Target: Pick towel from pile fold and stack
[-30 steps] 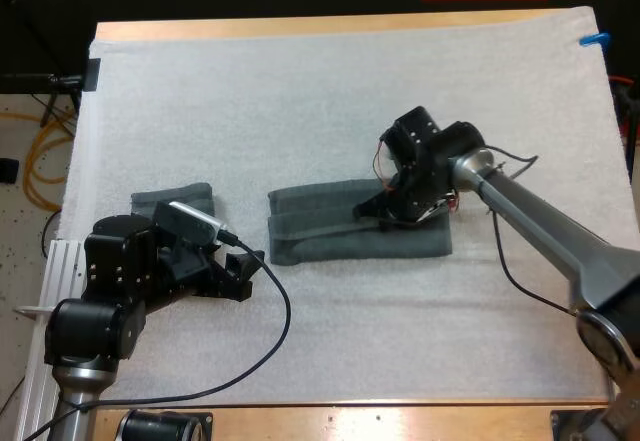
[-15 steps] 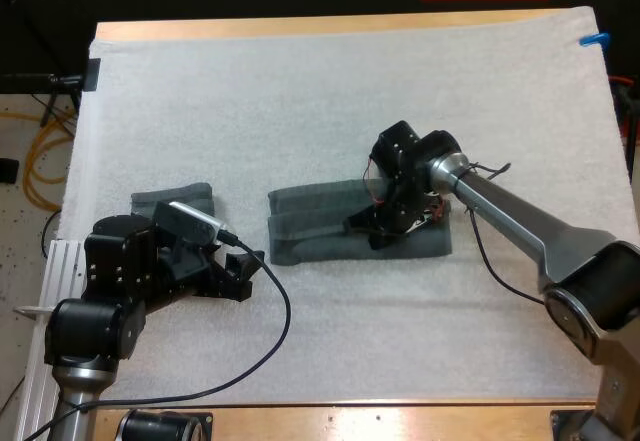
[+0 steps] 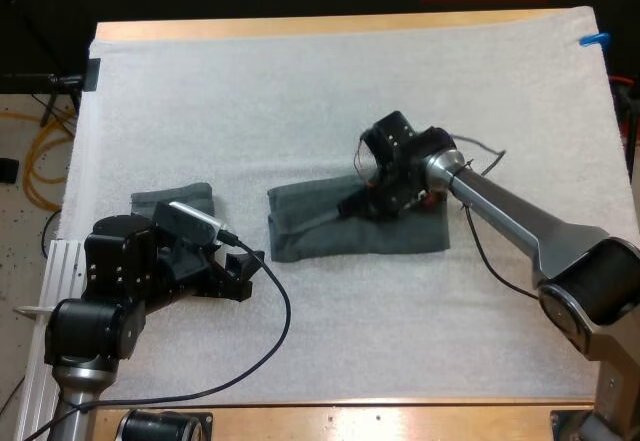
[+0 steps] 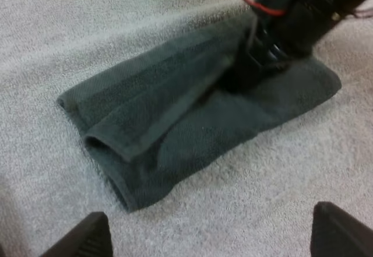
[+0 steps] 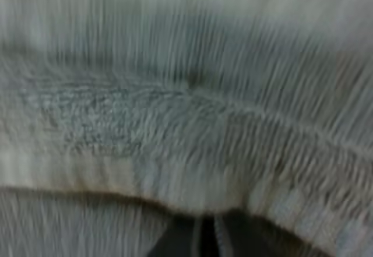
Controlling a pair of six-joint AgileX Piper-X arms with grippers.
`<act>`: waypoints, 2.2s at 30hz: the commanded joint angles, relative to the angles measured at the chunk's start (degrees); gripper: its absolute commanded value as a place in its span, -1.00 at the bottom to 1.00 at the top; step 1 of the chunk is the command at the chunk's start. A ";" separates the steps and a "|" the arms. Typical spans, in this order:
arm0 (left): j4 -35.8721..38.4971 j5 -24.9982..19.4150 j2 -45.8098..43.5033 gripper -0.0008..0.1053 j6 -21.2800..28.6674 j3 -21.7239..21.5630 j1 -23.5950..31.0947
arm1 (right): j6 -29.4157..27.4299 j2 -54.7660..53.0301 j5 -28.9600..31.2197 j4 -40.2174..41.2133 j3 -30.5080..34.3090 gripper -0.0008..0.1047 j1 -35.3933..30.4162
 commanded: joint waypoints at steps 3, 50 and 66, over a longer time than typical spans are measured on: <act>0.26 0.47 0.06 0.28 -0.02 -0.38 -0.20 | 1.56 0.28 3.74 -4.79 -2.88 -0.98 -0.11; 0.26 1.28 0.06 0.28 -0.02 -0.38 -0.20 | -5.78 -27.33 14.74 21.26 -8.86 0.49 -22.04; 0.26 1.28 0.06 0.28 -0.02 -0.38 -0.20 | -6.37 -27.01 -9.28 4.52 17.05 0.49 -35.73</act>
